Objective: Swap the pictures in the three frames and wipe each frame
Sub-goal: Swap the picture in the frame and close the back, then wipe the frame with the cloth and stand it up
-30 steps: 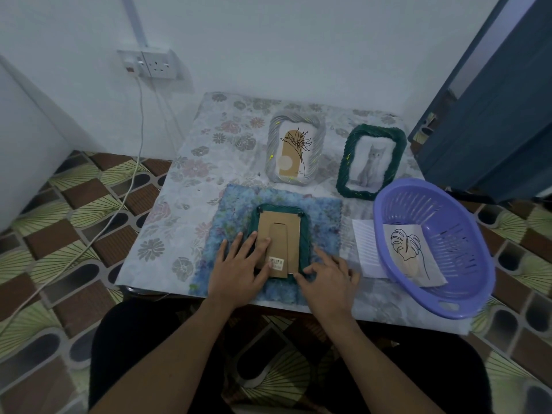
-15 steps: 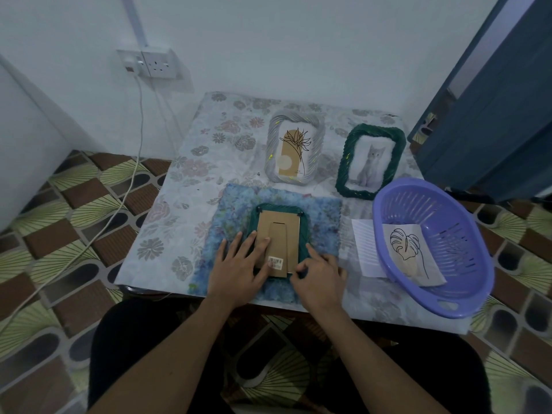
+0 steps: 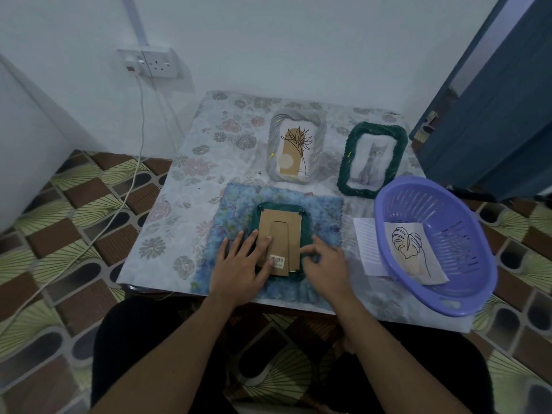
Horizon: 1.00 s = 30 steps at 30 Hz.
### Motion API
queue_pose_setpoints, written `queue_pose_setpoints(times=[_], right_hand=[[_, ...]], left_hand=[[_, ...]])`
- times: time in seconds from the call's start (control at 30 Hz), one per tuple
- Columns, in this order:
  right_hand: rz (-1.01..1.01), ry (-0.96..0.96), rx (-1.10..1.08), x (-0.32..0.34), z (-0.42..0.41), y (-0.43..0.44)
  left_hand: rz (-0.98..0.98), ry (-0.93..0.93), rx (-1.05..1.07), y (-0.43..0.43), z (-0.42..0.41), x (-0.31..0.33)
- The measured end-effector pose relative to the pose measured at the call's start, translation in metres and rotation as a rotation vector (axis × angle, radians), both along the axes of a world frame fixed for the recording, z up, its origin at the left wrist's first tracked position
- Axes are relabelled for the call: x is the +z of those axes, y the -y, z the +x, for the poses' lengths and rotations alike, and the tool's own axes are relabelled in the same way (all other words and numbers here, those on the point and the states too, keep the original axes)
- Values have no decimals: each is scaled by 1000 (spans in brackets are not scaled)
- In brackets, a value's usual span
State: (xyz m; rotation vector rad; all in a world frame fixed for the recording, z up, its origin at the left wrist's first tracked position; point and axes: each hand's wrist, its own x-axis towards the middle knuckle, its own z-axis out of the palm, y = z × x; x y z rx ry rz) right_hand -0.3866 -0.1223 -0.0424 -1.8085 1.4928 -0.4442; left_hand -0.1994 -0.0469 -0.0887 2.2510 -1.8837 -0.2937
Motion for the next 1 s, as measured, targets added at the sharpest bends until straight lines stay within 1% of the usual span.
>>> queue_pose_setpoints(times=[0.03, 0.07, 0.17, 0.27, 0.33, 0.43, 0.5, 0.57, 0.67, 0.9, 1.0], right_hand=[[-3, 97, -44, -4, -1, 3], [-17, 146, -59, -7, -2, 5], [-56, 157, -14, -9, -1, 8], [-28, 156, 56, -12, 5, 6], [-41, 105, 99, -18, 11, 4], [-62, -111, 232, -25, 14, 0], [-63, -229, 294, -26, 15, -3], [-107, -295, 317, -26, 16, -6], [-135, -324, 321, -28, 17, -6], [-125, -341, 320, -29, 18, -6], [-82, -326, 316, -26, 19, -5]], left_hand=[[4, 1, -1, 0, 0, 0], [12, 1, -3, 0, 1, 0], [25, -5, -8, 0, 2, 0], [8, -2, -13, 1, 1, 0], [-11, 0, -3, 1, 1, -1], [-36, -11, 50, 0, 1, -3], [-12, -31, 86, 0, 0, -2], [24, -55, 117, 0, -1, 0], [49, -61, 133, 1, -2, 4], [-5, -42, 156, 2, -1, 4], [-31, -106, 182, 4, 2, 4]])
